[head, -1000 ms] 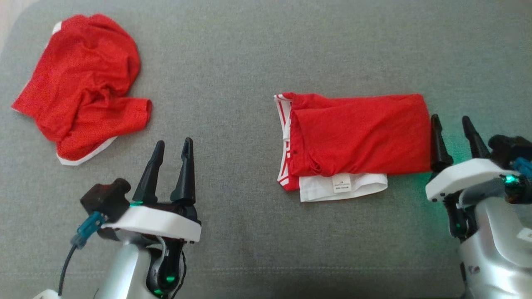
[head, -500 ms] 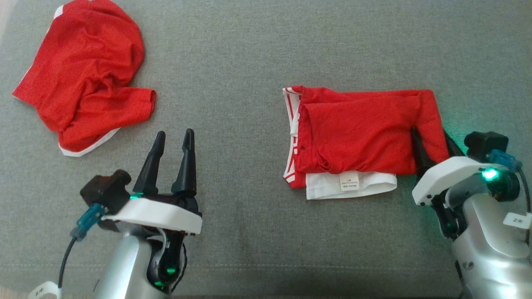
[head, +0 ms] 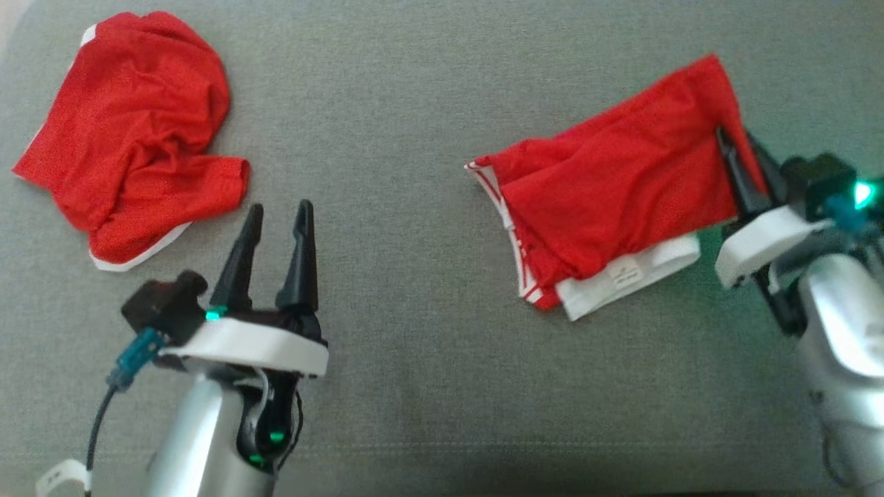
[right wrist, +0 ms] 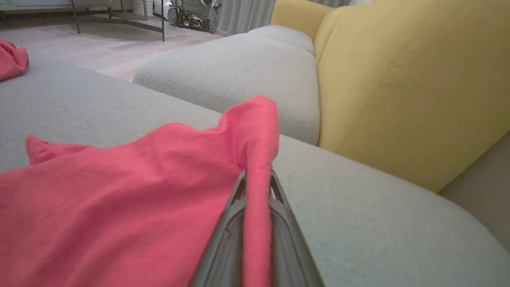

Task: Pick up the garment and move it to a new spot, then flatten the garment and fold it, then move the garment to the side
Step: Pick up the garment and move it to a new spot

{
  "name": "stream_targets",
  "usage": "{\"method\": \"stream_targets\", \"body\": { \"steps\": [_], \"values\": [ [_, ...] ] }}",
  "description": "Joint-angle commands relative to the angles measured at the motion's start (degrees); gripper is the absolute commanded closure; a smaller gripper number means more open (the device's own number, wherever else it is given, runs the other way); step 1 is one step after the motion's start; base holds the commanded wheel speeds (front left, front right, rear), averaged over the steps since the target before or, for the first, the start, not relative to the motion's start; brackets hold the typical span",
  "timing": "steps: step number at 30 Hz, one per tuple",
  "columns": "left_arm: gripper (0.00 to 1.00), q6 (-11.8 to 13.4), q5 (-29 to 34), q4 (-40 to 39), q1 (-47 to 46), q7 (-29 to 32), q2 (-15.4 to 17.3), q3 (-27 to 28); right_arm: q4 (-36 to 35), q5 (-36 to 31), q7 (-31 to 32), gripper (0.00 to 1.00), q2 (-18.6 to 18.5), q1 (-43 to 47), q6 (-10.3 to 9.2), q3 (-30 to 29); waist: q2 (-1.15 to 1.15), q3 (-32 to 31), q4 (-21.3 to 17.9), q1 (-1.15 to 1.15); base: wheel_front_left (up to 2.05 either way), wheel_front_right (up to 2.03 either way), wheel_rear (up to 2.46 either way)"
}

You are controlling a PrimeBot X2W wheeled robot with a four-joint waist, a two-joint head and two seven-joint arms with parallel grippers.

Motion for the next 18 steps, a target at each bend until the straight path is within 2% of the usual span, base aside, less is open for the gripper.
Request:
{"method": "stream_targets", "body": {
  "steps": [1,5,6,10,16,18],
  "values": [
    [0.0,-0.52,0.95,-2.54,-3.62,-0.7,0.36,2.38,-2.32,-0.3,0.44,1.0,-2.36,-2.1,0.37,1.97,0.0,0.2,-0.41,0.0,0.0,0.0,0.0],
    [0.0,-1.29,1.76,-3.5,-6.67,-0.7,0.36,2.57,-3.01,2.08,2.88,1.0,-6.54,-5.41,0.37,5.03,0.0,1.88,-0.96,0.0,0.0,0.0,0.0],
    [0.0,-1.29,1.76,-3.5,-6.67,-0.7,0.36,2.57,-3.01,2.08,2.88,1.0,-6.54,-5.41,0.37,5.03,0.0,1.88,-0.96,0.0,0.0,0.0,0.0],
    [0.0,-1.24,1.56,-4.78,-9.32,-0.7,0.36,3.69,-3.02,6.18,5.01,1.0,-11.32,-9.25,0.37,7.69,0.0,4.97,-2.0,0.0,0.0,0.0,0.0],
    [0.0,-2.02,2.32,-5.25,-12.55,-0.7,0.36,4.32,0.53,11.59,7.13,1.0,-18.99,-16.61,0.37,5.14,0.0,10.63,-3.29,0.0,0.0,0.0,0.0],
    [0.0,-2.21,2.43,-5.09,-13.11,-0.7,0.36,4.53,2.42,12.49,7.54,1.0,-20.27,-18.17,0.37,3.94,0.0,11.8,-3.51,0.0,0.0,0.0,0.0]
  ]
}}
